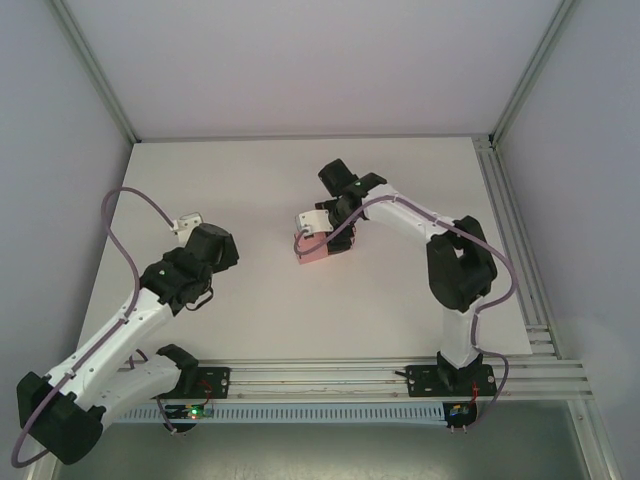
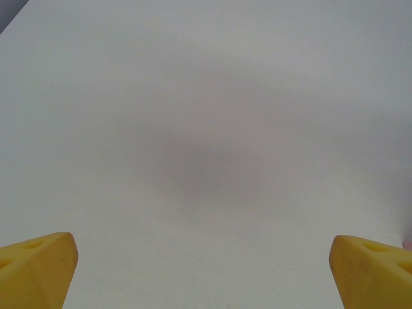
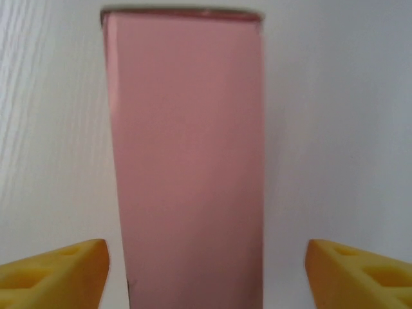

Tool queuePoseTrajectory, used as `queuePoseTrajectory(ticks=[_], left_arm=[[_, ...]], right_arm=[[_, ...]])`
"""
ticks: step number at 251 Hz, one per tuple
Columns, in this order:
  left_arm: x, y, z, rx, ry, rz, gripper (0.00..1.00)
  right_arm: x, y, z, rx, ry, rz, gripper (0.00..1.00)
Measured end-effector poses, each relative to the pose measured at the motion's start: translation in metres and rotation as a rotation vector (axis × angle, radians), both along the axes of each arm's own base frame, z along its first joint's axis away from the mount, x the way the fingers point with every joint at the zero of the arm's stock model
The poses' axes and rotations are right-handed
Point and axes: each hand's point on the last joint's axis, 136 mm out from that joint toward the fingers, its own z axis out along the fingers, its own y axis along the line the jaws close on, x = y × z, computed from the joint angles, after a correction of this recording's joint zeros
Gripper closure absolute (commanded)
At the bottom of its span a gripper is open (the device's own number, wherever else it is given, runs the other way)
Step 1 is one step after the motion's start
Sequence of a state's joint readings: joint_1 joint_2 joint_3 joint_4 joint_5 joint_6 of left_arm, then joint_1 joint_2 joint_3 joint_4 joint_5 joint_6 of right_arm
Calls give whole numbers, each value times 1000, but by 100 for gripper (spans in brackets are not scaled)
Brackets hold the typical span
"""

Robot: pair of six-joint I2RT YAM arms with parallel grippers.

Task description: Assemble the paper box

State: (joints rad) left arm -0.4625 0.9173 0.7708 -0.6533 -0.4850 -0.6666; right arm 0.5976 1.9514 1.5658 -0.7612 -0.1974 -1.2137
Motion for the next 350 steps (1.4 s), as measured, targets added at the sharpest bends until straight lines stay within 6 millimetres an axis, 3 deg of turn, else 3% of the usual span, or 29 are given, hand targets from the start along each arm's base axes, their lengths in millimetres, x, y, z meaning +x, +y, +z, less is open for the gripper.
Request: queuePoseTrajectory(ticks=[33,82,130,165,209,286,309,336,350], left_arm=[[-4,3,-2,6,1,4,0],[-9,7,4,-8,-29,14,0],[-15,11,7,-36,-64,31,0],[-19,12,2,-48,-65,41,0],[-20,12,-2,-46,-56,39,0],[-20,7,-6,-69,-58,21,0],[-20,7,-6,-69,-56,18,0],[-20,7,-6,-69,-56,16,0],[-20,7,-6,-68,-55,12,0]], right_arm=[[-4,-3,-8,-50,10,-4,63],[14,-9,-1,-60,-101,-77,63],[42,-27,25,-45,-471,-235,65],[51,-36,35,-28,-672,-385,64],[42,-43,16,9,-750,-465,66],[22,-32,-21,72,-742,-357,62],[21,-29,-22,69,-746,-344,49],[7,-24,-34,54,-686,-310,3],[-3,-23,-41,34,-637,-291,2]])
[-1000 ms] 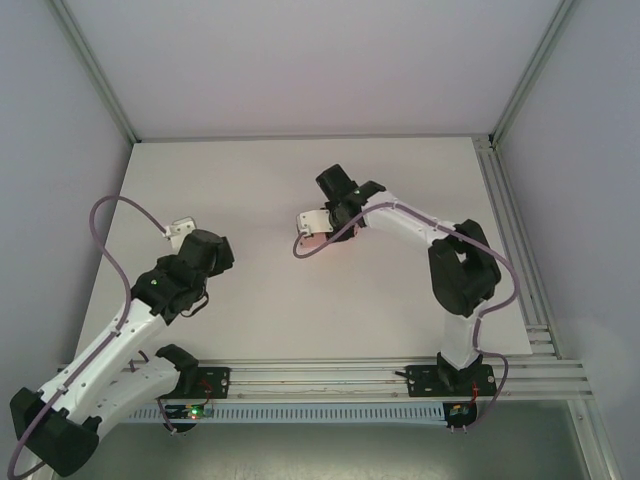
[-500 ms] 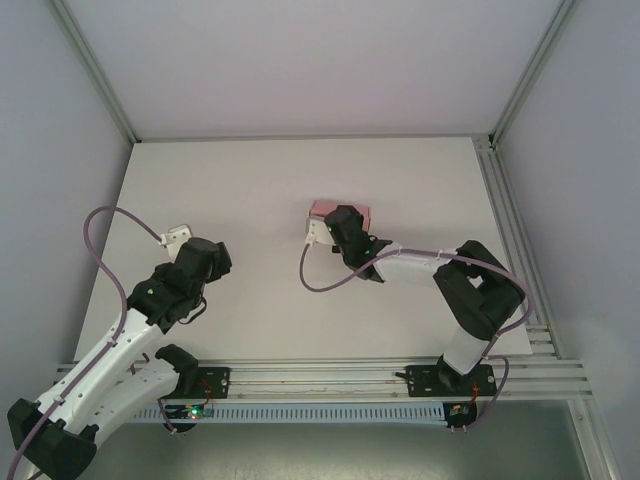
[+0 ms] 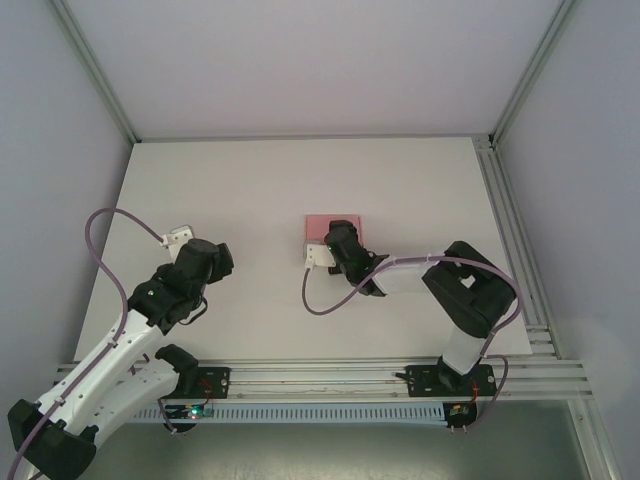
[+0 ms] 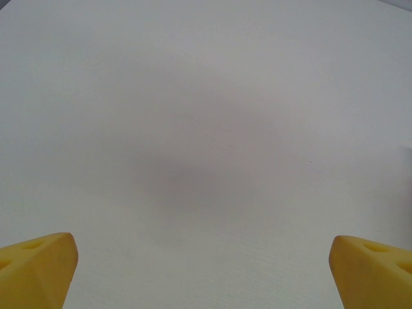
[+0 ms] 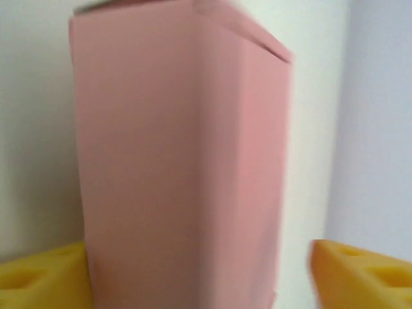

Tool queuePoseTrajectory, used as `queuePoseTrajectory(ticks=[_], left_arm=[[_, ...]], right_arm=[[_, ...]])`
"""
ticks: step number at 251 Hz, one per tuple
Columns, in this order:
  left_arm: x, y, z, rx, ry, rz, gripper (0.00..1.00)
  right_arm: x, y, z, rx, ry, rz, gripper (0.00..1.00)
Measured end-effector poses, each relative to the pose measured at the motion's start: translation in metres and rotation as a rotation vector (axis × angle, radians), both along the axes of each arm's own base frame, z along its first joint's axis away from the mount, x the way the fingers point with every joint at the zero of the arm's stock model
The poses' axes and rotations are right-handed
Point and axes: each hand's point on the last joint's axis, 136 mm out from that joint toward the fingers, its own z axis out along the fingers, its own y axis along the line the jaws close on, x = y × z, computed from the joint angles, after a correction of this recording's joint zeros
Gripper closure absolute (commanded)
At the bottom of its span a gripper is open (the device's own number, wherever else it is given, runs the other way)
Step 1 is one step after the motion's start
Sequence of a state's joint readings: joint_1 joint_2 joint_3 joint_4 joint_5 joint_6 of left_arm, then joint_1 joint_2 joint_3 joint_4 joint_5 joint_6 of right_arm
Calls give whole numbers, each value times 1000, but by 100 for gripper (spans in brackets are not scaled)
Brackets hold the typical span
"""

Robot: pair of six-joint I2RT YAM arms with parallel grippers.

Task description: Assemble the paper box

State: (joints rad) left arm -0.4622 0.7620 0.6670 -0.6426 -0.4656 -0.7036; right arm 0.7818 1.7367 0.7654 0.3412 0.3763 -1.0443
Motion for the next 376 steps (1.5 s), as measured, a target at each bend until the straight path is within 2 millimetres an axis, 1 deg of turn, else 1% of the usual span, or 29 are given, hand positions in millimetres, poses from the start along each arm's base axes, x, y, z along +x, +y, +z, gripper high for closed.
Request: queuePoseTrajectory(ticks=[20,36,54,70,84,103,119,129,130,144,158,168,180,183,196,204,215,216,228,237,246,257,271,294,307,329,356,365,376], left_arm=[[0,-1,0,2,1,-7,0],[1,-2,0,2,2,-12,0],[3,-4,-1,5,10,-17,0],[6,-5,0,7,11,-21,0],[10,-7,2,10,9,-24,0],[15,-10,6,19,5,-34,0],[21,-12,9,31,6,-42,0],[25,-13,10,45,8,-49,0],[25,-13,10,47,8,-49,0],[33,-12,11,74,1,-50,0],[43,-7,9,116,-1,-42,0],[50,-2,8,149,-5,-29,0],[61,10,6,193,-17,2,0],[64,13,5,200,-18,6,0],[73,28,1,232,-37,42,0],[78,38,-4,251,-50,62,0],[82,51,-14,270,-65,84,0],[83,53,-16,275,-66,87,0],[85,64,-30,286,-71,97,0],[85,70,-45,296,-62,94,0],[84,73,-59,304,-46,83,0],[84,73,-72,311,-34,61,0],[88,71,-81,314,-45,34,0],[97,68,-89,317,-89,10,0],[102,65,-91,309,-109,-18,0],[112,60,-84,293,-163,-64,0],[126,55,-73,277,-255,-113,0],[132,54,-76,276,-284,-118,0],[136,53,-88,273,-280,-135,0]], right_arm=[[-8,5,13,26,40,0,2],[-18,8,27,52,51,6,2],[-29,10,50,104,49,17,2],[-35,11,80,187,32,18,2],[-39,10,111,291,8,7,2],[-41,0,159,469,-25,-35,2],[-33,-26,201,666,-51,-129,2],[-25,-48,223,782,-71,-206,2],[-23,-54,227,808,-77,-228,2],[-11,-96,250,962,-115,-357,2],[-3,-136,259,1074,-168,-474,2],[-1,-159,254,1128,-199,-544,2],[1,-179,238,1165,-223,-613,2],[2,-187,230,1175,-234,-641,2],[4,-205,199,1190,-243,-723,2],[6,-219,172,1187,-234,-786,2],[6,-234,138,1172,-210,-864,2],[6,-236,131,1168,-205,-878,2],[3,-251,101,1153,-183,-943,2],[0,-257,85,1145,-169,-973,2],[-1,-260,75,1142,-155,-982,2],[0,-256,71,1146,-135,-956,2],[4,-244,74,1161,-113,-883,2],[12,-225,80,1182,-87,-762,2],[15,-220,80,1188,-88,-721,2],[16,-218,70,1191,-90,-702,2],[11,-220,49,1185,-74,-721,2],[10,-223,47,1188,-78,-732,2],[13,-228,46,1196,-95,-743,2]])
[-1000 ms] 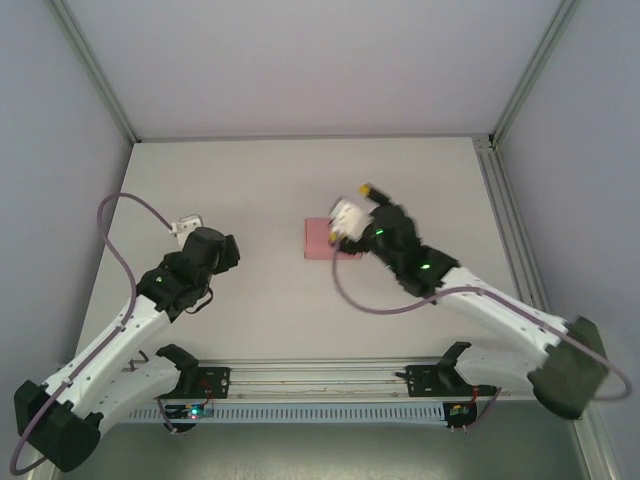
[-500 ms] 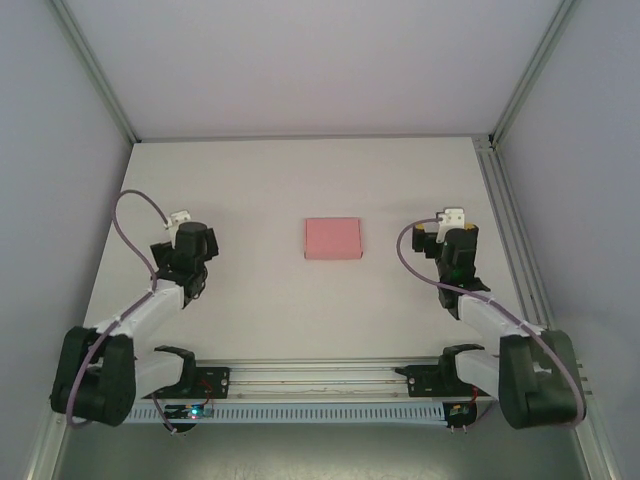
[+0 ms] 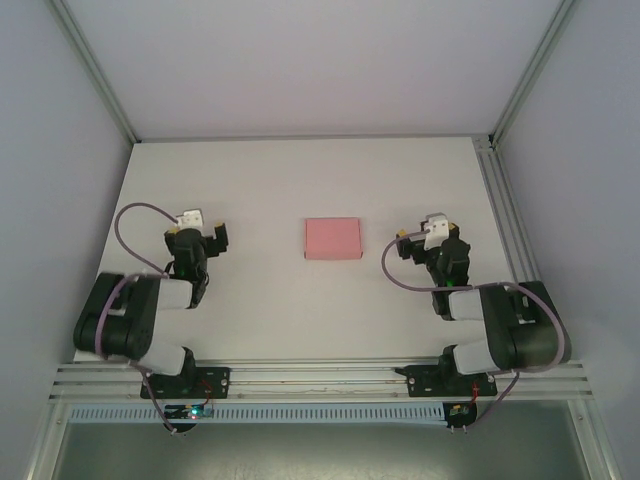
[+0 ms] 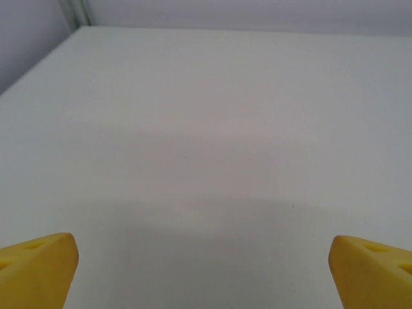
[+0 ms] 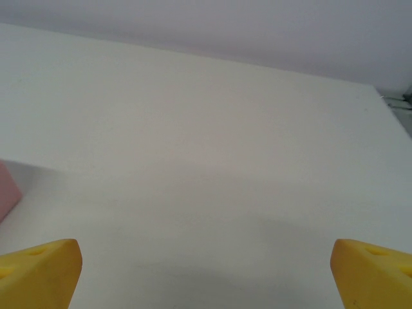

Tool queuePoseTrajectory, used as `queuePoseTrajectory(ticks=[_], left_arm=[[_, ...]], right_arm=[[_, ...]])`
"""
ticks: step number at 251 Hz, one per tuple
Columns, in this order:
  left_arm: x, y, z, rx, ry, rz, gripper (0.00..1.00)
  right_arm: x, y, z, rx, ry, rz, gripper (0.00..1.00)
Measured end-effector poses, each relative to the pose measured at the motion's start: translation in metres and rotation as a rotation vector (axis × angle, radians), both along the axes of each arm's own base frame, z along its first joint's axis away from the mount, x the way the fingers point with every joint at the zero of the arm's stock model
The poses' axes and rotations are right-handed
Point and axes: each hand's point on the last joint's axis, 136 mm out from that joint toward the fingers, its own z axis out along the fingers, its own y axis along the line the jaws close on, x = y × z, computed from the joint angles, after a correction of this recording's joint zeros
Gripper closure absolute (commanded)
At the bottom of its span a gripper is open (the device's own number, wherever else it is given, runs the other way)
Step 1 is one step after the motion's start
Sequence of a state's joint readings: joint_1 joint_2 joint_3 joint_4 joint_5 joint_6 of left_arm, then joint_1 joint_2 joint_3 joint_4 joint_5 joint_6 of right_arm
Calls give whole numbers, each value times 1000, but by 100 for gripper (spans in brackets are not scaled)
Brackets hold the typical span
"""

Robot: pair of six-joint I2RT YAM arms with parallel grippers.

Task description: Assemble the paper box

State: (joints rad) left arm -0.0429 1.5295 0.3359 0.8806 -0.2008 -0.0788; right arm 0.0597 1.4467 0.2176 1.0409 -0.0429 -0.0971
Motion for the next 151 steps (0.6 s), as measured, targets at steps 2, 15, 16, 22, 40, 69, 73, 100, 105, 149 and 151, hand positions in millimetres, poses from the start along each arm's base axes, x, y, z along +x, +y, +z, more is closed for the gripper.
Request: queuePoseTrajectory(ticks=[2,15,16,22,40,69,73,100,105,149,151], left_arm=[[0,-1,-4,-2,13,-6,0],[-4,-3,-18,-7,63,-24,0],[-4,-2,-19,-8,64,-24,0],[-4,-3,-19,-10,64,-27,0],[2,-2,-14,-15,45,-33,0],[8,-3,-6,-18,20,-36,0],[8,-3,-6,-18,19,-37,0],[8,-3,-5,-19,19,-38,0],[8,-3,-5,-19,19,-38,0],[8,-4,-5,-19,19,-40,0],[8,-4,-5,-20,19,-40,0]], right_arm=[[2,-1,0,4,-4,-4,2],[8,-7,-4,14,0,-31,2],[8,-7,-5,15,4,-35,2],[10,-10,-8,19,24,-45,2],[19,-19,-3,41,22,-83,2],[26,-29,10,63,-19,-122,2],[26,-29,9,65,-16,-125,2],[26,-30,9,74,-13,-132,2],[26,-30,9,75,-13,-133,2],[26,-30,8,78,-11,-134,2],[26,-30,8,78,-11,-134,2]])
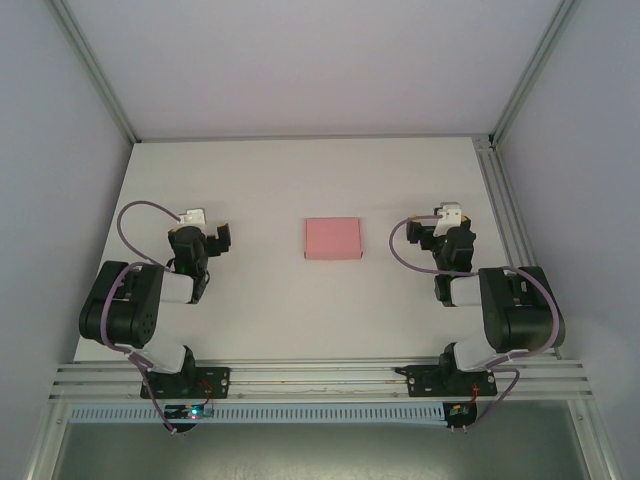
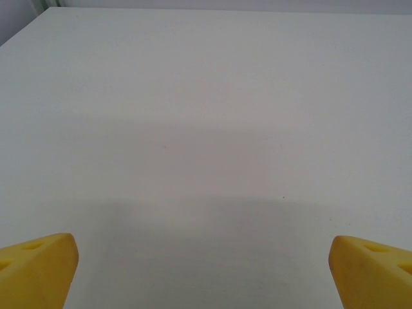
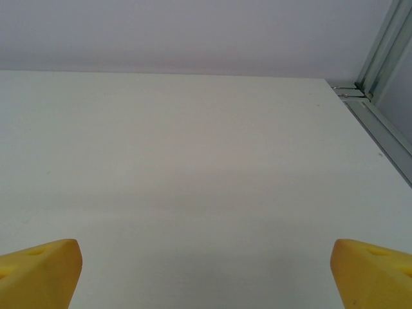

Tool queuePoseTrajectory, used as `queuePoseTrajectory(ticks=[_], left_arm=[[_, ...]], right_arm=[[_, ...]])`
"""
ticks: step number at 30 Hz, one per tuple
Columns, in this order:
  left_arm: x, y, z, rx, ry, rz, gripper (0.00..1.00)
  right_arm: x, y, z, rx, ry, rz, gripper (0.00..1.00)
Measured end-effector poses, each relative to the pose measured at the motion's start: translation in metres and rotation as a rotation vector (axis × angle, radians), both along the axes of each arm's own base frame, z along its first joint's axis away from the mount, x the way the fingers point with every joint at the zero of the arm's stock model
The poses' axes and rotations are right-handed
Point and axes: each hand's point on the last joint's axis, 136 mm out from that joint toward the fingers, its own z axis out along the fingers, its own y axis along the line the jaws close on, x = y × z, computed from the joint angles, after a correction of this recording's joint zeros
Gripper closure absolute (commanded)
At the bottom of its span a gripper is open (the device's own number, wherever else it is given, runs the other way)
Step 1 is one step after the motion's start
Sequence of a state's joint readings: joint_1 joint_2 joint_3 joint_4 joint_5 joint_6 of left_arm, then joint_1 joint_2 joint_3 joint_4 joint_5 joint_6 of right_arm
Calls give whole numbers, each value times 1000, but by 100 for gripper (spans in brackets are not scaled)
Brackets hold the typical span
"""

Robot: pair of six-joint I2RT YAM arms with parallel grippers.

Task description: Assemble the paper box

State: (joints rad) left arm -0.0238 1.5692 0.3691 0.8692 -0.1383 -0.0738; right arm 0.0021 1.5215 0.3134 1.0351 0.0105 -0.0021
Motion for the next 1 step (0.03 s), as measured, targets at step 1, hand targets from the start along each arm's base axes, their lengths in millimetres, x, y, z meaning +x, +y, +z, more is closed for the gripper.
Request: queuePoseTrajectory(ticks=[1], left_arm=[[0,0,0,0,0,0,0]], right_arm=[[0,0,0,0,0,0,2]])
